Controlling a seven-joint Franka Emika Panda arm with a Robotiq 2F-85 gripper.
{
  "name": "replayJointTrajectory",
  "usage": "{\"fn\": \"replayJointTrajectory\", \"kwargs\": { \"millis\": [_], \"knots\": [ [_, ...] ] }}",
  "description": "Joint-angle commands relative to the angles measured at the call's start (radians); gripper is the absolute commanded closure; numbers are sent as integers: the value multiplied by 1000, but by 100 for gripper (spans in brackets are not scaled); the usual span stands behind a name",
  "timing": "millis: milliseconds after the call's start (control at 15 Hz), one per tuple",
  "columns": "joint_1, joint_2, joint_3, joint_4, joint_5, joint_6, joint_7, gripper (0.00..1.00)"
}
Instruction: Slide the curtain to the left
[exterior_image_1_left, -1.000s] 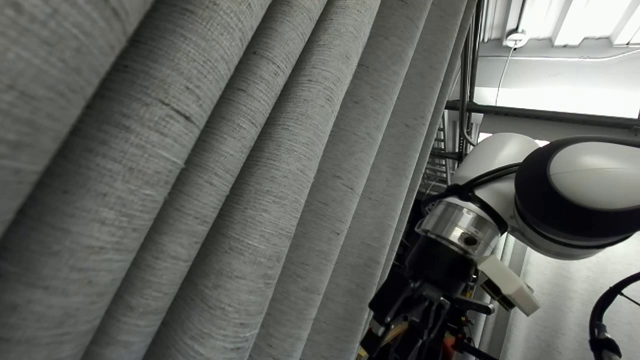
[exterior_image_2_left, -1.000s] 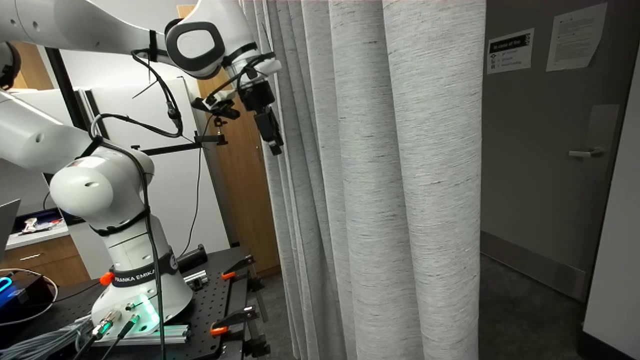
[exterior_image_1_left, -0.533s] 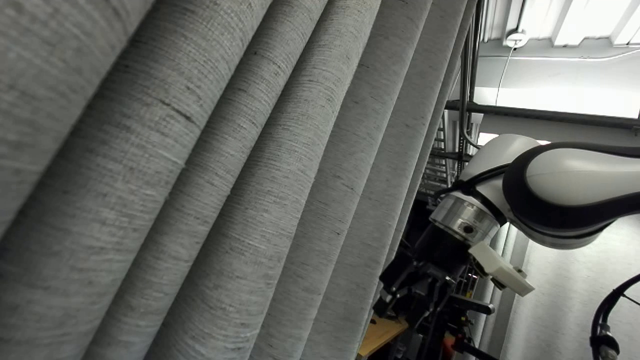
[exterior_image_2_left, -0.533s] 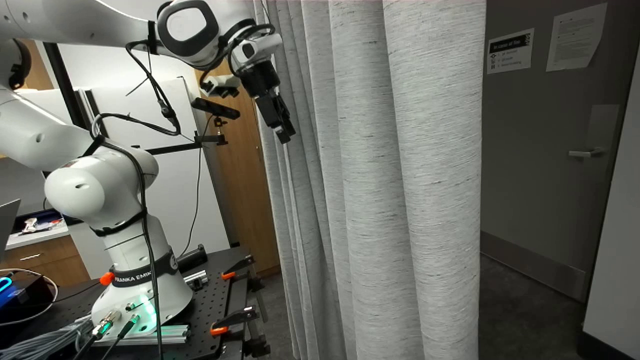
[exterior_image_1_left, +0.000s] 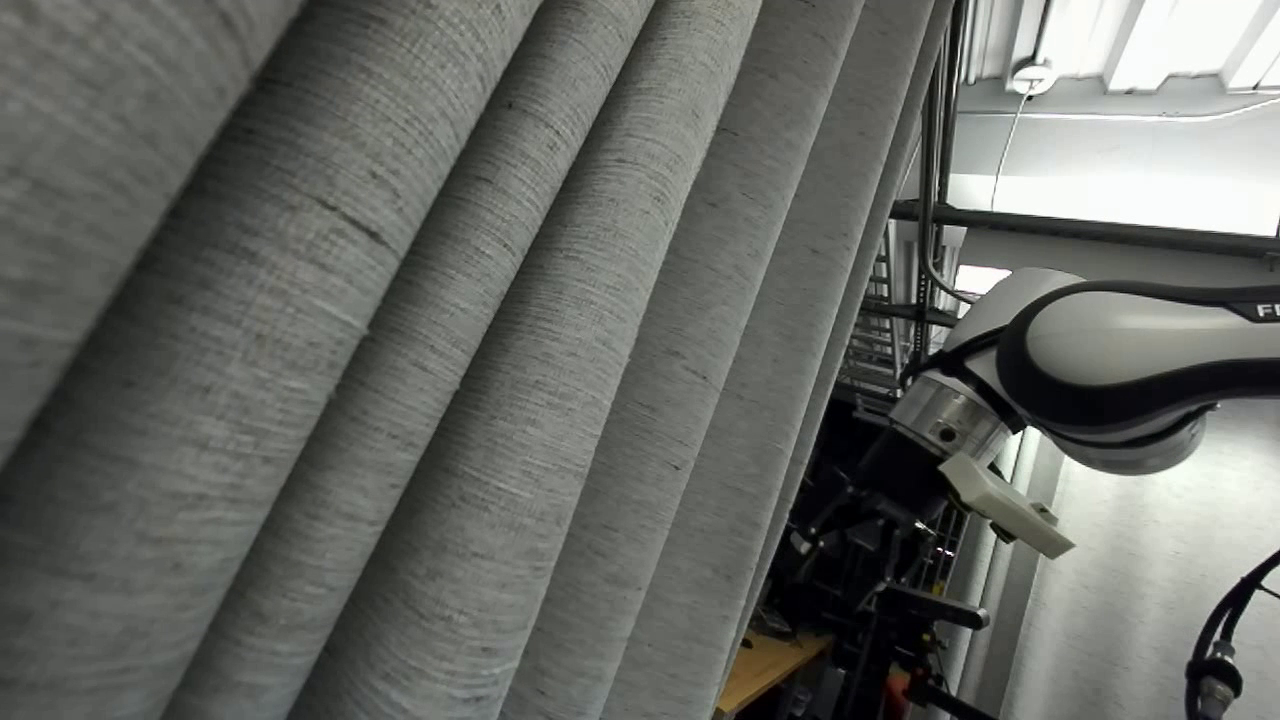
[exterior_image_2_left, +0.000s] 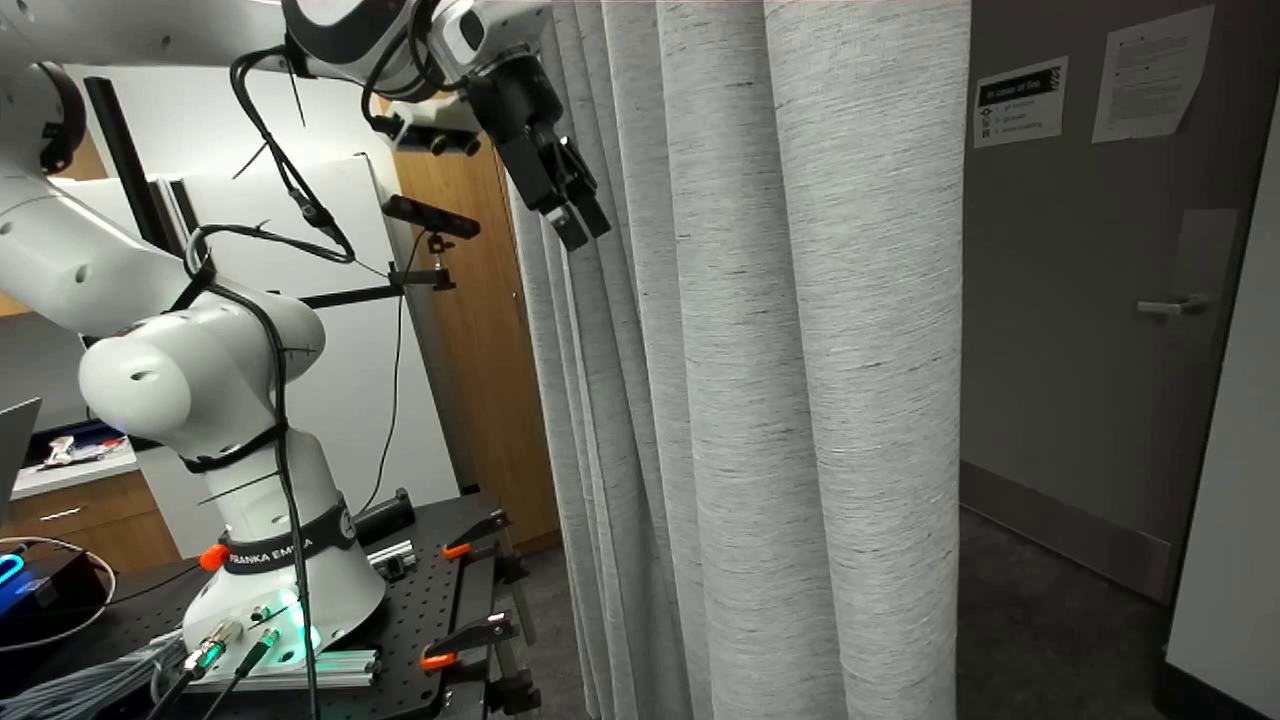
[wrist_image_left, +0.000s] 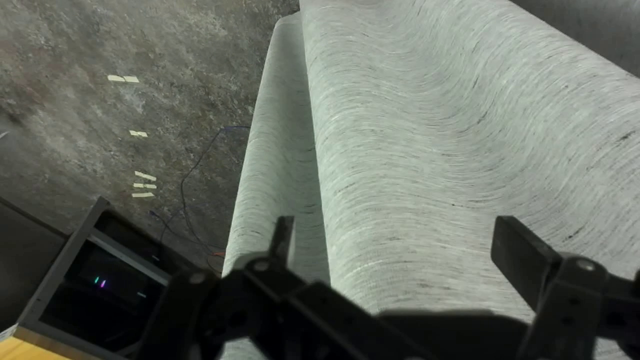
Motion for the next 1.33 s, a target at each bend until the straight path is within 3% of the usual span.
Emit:
{"fn": "replayJointTrajectory", "kwargs": {
  "millis": [0,533,867,1133,1200,1267],
  "knots": [
    [4,2,-3,2,-3,-2,2,0],
    [-54,62,-35,56,-42,12,6,0],
    [-101,142,-82,161,-90,16,-9,0],
    [-73,216,-126,243,-98,73,-92,0],
    [-84,162,-110,189,-84,39,-50,0],
    [-83,179,-115,205,-85,54,-64,0]
  ]
}}
